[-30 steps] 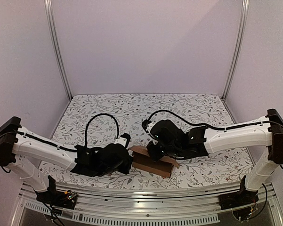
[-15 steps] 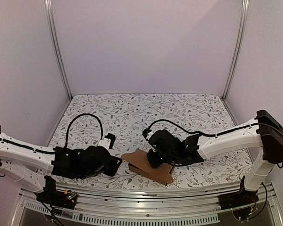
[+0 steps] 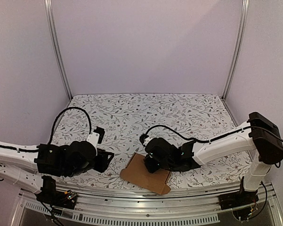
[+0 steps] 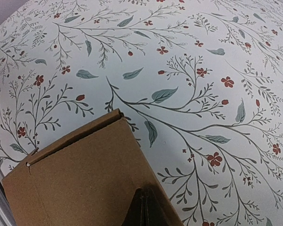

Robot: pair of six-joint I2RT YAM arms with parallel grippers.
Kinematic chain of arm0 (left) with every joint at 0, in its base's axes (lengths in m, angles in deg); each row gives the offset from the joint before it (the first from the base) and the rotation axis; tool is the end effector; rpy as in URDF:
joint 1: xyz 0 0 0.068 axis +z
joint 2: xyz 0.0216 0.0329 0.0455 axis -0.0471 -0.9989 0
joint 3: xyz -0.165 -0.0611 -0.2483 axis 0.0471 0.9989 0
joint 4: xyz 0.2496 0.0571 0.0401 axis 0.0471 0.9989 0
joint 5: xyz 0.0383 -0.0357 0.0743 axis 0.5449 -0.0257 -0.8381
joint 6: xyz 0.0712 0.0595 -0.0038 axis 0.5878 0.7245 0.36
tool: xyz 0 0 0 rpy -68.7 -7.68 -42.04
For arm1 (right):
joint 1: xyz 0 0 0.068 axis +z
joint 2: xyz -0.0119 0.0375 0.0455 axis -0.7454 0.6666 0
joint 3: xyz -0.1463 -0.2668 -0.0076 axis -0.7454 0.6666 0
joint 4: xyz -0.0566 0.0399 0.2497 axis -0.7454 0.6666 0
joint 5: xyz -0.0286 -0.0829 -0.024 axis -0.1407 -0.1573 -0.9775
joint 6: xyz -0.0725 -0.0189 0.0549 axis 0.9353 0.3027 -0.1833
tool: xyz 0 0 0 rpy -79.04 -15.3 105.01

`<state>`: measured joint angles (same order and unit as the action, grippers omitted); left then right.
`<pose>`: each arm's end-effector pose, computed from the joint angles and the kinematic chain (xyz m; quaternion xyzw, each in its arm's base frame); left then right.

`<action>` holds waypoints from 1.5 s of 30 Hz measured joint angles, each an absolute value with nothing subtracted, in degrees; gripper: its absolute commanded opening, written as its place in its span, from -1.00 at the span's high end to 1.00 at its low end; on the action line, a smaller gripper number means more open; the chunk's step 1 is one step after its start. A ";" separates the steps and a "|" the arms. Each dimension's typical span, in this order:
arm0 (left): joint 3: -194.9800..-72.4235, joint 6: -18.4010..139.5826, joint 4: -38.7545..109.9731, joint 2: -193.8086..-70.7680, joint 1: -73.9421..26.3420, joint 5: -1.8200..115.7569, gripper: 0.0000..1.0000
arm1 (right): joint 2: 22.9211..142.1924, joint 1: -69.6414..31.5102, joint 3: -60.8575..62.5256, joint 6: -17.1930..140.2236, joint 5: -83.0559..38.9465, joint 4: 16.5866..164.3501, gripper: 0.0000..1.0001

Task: Fold the paper box

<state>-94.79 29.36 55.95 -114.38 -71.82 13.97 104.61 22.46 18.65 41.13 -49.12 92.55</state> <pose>0.1024 -0.1914 0.2222 0.1229 0.8731 -0.1864 0.4333 0.1597 0.3709 0.1584 -0.2845 0.8772 0.1628 0.3509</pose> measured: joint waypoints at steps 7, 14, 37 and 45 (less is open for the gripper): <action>-97.63 35.61 49.55 -120.69 -71.10 17.55 0.11 | 104.83 23.05 18.69 41.13 -50.19 91.96 0.98; -98.13 38.59 42.47 -128.54 -66.60 25.59 0.11 | 102.18 23.18 19.94 41.39 -49.99 94.63 0.62; -99.07 38.17 30.14 -141.89 -54.66 52.06 -0.12 | 77.24 20.23 34.05 28.26 -47.35 111.89 -0.98; -98.29 35.75 27.93 -142.11 -53.64 56.41 -0.12 | 77.05 20.25 37.95 20.85 -40.02 109.29 -0.97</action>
